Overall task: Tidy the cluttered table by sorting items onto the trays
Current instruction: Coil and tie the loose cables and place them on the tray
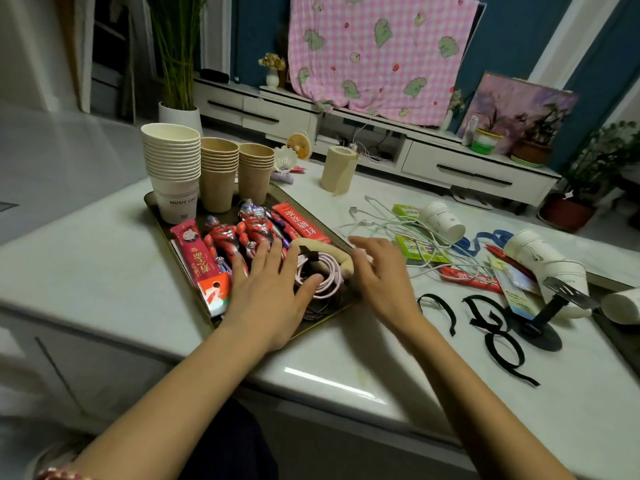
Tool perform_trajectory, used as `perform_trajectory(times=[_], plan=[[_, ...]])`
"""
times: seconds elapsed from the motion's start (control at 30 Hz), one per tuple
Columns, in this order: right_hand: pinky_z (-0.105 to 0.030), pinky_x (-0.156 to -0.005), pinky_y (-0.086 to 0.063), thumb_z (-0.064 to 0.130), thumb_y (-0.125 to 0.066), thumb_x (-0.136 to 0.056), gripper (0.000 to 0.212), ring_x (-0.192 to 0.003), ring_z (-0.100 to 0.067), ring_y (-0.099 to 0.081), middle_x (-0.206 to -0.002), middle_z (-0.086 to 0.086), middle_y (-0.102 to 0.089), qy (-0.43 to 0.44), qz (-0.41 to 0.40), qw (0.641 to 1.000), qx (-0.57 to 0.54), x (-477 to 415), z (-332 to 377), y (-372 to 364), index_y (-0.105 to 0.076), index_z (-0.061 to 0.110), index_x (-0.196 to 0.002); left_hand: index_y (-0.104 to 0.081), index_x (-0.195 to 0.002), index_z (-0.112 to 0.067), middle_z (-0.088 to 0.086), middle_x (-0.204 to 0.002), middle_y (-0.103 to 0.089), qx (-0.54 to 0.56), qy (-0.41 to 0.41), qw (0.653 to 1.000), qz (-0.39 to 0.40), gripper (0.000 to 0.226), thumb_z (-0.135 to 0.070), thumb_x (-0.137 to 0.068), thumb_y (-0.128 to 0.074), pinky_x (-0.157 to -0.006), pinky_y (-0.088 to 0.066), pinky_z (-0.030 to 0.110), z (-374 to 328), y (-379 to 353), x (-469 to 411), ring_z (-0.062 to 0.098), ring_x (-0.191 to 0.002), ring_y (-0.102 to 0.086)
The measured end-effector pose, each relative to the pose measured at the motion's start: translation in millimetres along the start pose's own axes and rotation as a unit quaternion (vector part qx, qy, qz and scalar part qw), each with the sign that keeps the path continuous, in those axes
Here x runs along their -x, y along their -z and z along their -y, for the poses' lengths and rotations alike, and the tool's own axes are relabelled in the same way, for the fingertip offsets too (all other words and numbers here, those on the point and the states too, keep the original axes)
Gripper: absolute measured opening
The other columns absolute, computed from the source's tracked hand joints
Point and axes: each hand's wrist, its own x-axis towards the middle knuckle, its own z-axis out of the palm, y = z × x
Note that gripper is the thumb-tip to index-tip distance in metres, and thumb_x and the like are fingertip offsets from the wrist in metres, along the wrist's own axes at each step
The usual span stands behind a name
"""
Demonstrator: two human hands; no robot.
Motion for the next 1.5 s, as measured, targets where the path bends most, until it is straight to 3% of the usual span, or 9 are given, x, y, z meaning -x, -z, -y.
perform_trajectory(times=[0.27, 0.43, 0.73, 0.83, 0.93, 1.03, 1.2, 1.33, 1.5], plan=[[-0.019, -0.07, -0.042, -0.008, -0.046, -0.084, 0.03, -0.084, -0.012, -0.058, -0.101, -0.012, -0.066, -0.219, -0.027, 0.969, -0.111, 4.0, -59.5, 57.6, -0.062, 0.011, -0.1, -0.027, -0.143, -0.016, 0.007, -0.155, -0.018, 0.006, -0.06, 0.993, -0.1, 0.064, -0.052, -0.092, -0.013, -0.113, 0.002, 0.051, -24.1, 25.7, 15.0, 0.021, -0.144, -0.007], [-0.028, -0.072, -0.047, -0.003, -0.055, -0.084, 0.021, -0.084, -0.016, -0.06, -0.096, -0.008, -0.067, -0.237, 0.016, 0.968, -0.076, 10.4, -66.1, 70.7, -0.063, 0.012, -0.095, -0.065, -0.096, -0.001, 0.018, -0.107, -0.065, 0.08, -0.201, 0.947, -0.238, 0.035, -0.022, -0.086, -0.038, -0.096, -0.042, 0.048, -44.2, 24.7, 20.4, 0.033, -0.104, -0.061], [-0.025, -0.066, -0.036, 0.033, -0.068, -0.081, 0.027, -0.078, -0.012, -0.052, -0.08, 0.005, -0.056, -0.195, 0.197, 0.957, 0.087, 32.3, -54.7, 49.4, -0.057, 0.018, -0.1, -0.066, -0.087, -0.004, 0.012, -0.088, -0.066, 0.058, -0.294, 0.941, -0.159, 0.02, -0.009, -0.074, -0.052, -0.069, -0.055, 0.035, -65.7, 1.8, 23.9, 0.03, -0.084, -0.065], [-0.027, -0.07, -0.041, 0.035, -0.065, -0.082, 0.029, -0.084, -0.015, -0.052, -0.091, 0.001, -0.055, -0.168, 0.194, 0.956, 0.141, 36.3, -54.1, 43.7, -0.057, 0.018, -0.104, -0.068, -0.093, -0.004, 0.012, -0.093, -0.067, 0.019, -0.266, 0.955, -0.129, 0.037, 0.0, -0.058, -0.075, -0.068, -0.055, 0.031, -69.7, -8.9, 23.7, 0.029, -0.083, -0.066], [-0.029, -0.074, -0.046, 0.028, -0.059, -0.084, 0.019, -0.091, -0.021, -0.057, -0.098, -0.005, -0.06, -0.164, 0.199, 0.954, 0.153, 34.9, -53.9, 43.8, -0.059, 0.017, -0.099, -0.044, -0.128, -0.007, 0.012, -0.127, -0.048, -0.022, -0.216, 0.973, -0.075, 0.048, 0.002, -0.081, -0.048, -0.091, -0.041, 0.032, -67.9, -14.5, 23.4, 0.028, -0.116, -0.047], [-0.03, -0.074, -0.047, 0.023, -0.056, -0.085, 0.013, -0.091, -0.024, -0.058, -0.095, -0.006, -0.062, -0.161, 0.186, 0.956, 0.16, 34.4, -52.8, 44.6, -0.061, 0.016, -0.093, -0.034, -0.129, -0.015, 0.005, -0.124, -0.044, -0.082, -0.203, 0.974, -0.06, 0.044, 0.0, -0.087, -0.034, -0.09, -0.029, 0.033, -64.7, -17.9, 19.3, 0.025, -0.117, -0.038], [-0.031, -0.071, -0.04, 0.018, -0.053, -0.09, 0.013, -0.091, -0.024, -0.056, -0.09, -0.005, -0.06, -0.121, 0.014, 0.988, 0.093, 10.1, -51.8, 37.9, -0.061, 0.009, -0.095, -0.033, -0.126, -0.016, 0.004, -0.121, -0.045, -0.077, -0.149, 0.984, -0.058, 0.049, 0.002, -0.082, -0.042, -0.092, -0.026, 0.035, -71.2, -17.7, 17.0, 0.026, -0.117, -0.037], [-0.038, -0.091, -0.04, 0.02, -0.048, -0.092, 0.03, -0.112, -0.031, -0.049, -0.116, -0.016, -0.057, -0.112, 0.077, 0.971, 0.195, -30.7, -55.6, 21.6, -0.057, 0.008, -0.118, -0.041, -0.114, -0.015, 0.006, -0.121, -0.046, -0.086, -0.098, 0.991, -0.03, 0.035, -0.002, -0.082, -0.047, -0.094, -0.026, 0.035, -75.2, -9.8, 22.2, 0.026, -0.118, -0.036], [-0.029, -0.065, -0.038, 0.029, -0.064, -0.081, 0.02, -0.083, -0.027, -0.054, -0.085, -0.011, -0.055, -0.193, 0.195, 0.928, 0.253, -58.4, -52.5, 4.7, -0.054, 0.011, -0.081, -0.045, -0.117, -0.014, 0.007, -0.123, -0.052, -0.107, -0.037, 0.994, -0.013, 0.031, -0.005, -0.087, -0.042, -0.094, -0.029, 0.036, -63.4, 3.0, 29.4, 0.027, -0.12, -0.038]])
